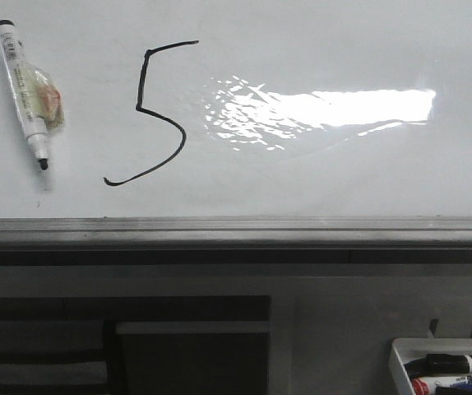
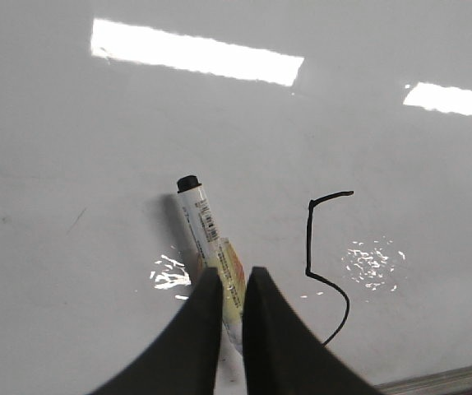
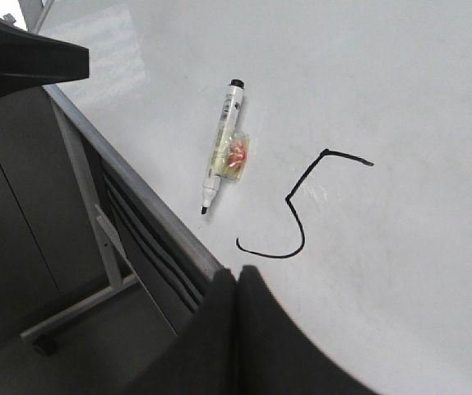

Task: Write number 5 on whiteboard

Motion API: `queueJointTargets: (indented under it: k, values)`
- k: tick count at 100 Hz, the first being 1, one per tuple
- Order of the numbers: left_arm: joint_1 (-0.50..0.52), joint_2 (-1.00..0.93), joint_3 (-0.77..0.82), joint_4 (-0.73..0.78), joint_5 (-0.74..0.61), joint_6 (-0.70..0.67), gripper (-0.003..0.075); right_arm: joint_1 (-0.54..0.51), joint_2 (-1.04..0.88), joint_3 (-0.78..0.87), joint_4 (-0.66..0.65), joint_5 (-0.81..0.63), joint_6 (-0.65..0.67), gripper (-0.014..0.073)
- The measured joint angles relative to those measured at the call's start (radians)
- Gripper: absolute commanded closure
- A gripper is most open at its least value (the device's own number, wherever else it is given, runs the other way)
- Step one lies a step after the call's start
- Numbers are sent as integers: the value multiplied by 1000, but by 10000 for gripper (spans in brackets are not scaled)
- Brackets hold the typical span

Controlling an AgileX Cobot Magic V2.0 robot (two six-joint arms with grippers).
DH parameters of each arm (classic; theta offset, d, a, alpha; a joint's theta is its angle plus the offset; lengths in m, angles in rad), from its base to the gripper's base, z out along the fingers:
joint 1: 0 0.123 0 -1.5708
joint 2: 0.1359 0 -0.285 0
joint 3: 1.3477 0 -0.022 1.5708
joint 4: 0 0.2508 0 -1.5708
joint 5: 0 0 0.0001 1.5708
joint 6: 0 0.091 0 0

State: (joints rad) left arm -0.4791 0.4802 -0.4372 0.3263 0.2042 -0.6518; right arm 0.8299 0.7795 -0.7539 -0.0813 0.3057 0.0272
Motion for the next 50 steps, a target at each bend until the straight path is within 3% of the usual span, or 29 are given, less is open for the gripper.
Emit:
queueJointTargets:
  k: [23,50]
  values:
    - [0,-239,168,87,-67,0,741,0,-301,327,-7,-184,0,650]
    - [0,-342,248,142,-92,0,741,0,-524,506,-14,-198,2,655]
